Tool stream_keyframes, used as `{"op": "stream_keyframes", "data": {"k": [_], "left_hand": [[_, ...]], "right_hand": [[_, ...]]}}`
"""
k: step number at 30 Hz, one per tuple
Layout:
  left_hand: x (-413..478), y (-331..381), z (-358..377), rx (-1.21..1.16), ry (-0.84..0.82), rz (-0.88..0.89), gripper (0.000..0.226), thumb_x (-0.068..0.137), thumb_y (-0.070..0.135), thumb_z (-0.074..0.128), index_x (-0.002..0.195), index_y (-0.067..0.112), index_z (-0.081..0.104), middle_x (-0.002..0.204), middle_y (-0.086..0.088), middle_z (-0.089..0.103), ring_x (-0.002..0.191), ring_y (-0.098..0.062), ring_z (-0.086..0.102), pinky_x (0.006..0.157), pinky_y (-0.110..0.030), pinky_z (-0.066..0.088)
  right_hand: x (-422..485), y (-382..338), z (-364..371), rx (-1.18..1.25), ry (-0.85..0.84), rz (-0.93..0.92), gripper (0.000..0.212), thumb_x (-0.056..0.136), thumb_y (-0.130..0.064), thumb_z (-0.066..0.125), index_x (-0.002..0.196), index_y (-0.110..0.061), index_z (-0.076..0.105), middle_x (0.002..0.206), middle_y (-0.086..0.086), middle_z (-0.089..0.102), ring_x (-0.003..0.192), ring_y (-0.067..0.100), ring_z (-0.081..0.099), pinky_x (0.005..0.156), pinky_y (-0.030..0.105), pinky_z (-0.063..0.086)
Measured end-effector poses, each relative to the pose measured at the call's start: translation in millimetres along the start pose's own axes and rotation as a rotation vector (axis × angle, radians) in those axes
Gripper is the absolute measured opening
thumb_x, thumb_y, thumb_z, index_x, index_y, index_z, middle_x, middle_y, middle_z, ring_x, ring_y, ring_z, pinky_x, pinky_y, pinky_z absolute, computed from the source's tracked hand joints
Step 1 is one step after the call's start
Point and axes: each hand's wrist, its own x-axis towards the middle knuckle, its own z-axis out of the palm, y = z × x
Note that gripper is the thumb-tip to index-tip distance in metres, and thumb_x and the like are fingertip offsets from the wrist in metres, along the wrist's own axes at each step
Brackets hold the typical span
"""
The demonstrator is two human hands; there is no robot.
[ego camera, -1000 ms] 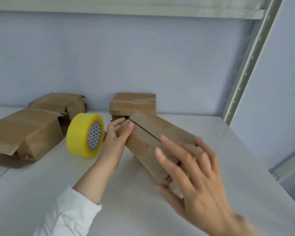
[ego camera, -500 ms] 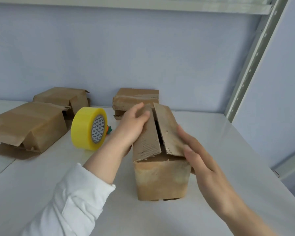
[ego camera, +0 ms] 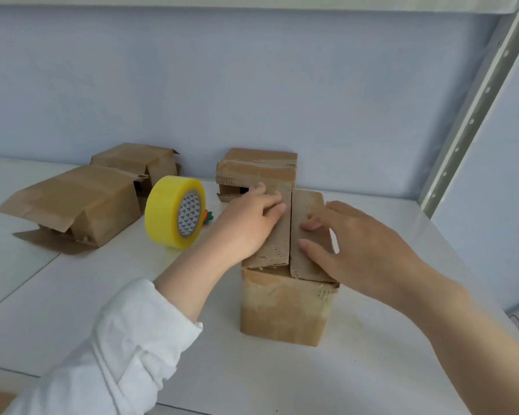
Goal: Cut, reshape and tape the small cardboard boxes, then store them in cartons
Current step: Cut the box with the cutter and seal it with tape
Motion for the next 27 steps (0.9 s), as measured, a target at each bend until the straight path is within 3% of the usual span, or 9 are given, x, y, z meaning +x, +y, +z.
{"op": "stream_keyframes", "data": {"k": [2,5,8,11,15,20,27], "left_hand": [[-9,-4,-2,-0.016,-0.048,0.022,0.047,0.099,0.036,0.036,0.145,0.025,0.031,0.157,0.008,0.008,0.143,-0.010,0.010,0.113,-0.025,0.010],[-15,-1,1,0.027,-0.161,0.014,0.049,0.100,0.032,0.037,0.146,0.019,0.029,0.157,0.011,0.003,0.142,-0.010,0.016,0.107,-0.016,0.014],[-16,9,0,0.128,-0.149,0.024,0.042,0.100,0.027,0.036,0.138,0.009,0.040,0.153,0.001,0.021,0.136,-0.017,0.030,0.099,-0.020,0.022],[-20,8,-5,0.107,-0.097,0.043,0.042,0.101,0.029,0.035,0.137,0.010,0.041,0.149,-0.004,0.030,0.141,-0.019,0.021,0.101,-0.024,0.022],[-27,-5,-15,-0.070,0.008,0.062,0.047,0.100,0.033,0.036,0.145,0.025,0.029,0.153,0.005,0.027,0.141,-0.011,0.020,0.104,-0.017,0.018],[-31,-22,-22,-0.164,0.075,0.102,0.043,0.099,0.035,0.039,0.141,0.025,0.039,0.147,0.010,0.037,0.134,-0.008,0.033,0.103,-0.018,0.025],[-29,-44,-25,-0.307,0.088,0.114,0.040,0.097,0.033,0.043,0.137,0.025,0.046,0.139,0.008,0.048,0.129,-0.009,0.043,0.107,-0.028,0.034]], "right_hand": [[4,0,2,0.019,-0.009,-0.013,0.039,0.090,-0.047,0.046,0.125,-0.031,0.053,0.125,-0.015,0.045,0.117,0.009,0.045,0.094,0.026,0.038],[7,-2,10,0.005,-0.022,0.000,0.036,0.091,-0.045,0.047,0.121,-0.027,0.058,0.123,-0.012,0.046,0.111,0.012,0.052,0.092,0.030,0.042],[8,-8,10,-0.104,-0.032,0.018,0.029,0.094,-0.043,0.044,0.114,-0.029,0.060,0.115,-0.010,0.049,0.105,0.014,0.053,0.085,0.028,0.043],[11,-12,4,-0.039,0.008,0.046,0.025,0.093,-0.040,0.048,0.107,-0.027,0.063,0.103,-0.010,0.049,0.102,0.015,0.054,0.086,0.029,0.043],[9,-18,1,0.094,0.091,0.107,0.023,0.093,-0.038,0.048,0.107,-0.025,0.061,0.113,-0.007,0.058,0.107,0.016,0.054,0.093,0.034,0.042],[9,-29,1,0.137,0.164,0.144,0.028,0.093,-0.039,0.048,0.117,-0.027,0.056,0.124,-0.008,0.054,0.112,0.014,0.050,0.087,0.027,0.038],[12,-46,0,0.130,0.200,0.137,0.032,0.094,-0.040,0.047,0.124,-0.029,0.053,0.130,-0.012,0.051,0.113,0.011,0.049,0.089,0.027,0.039]]}}
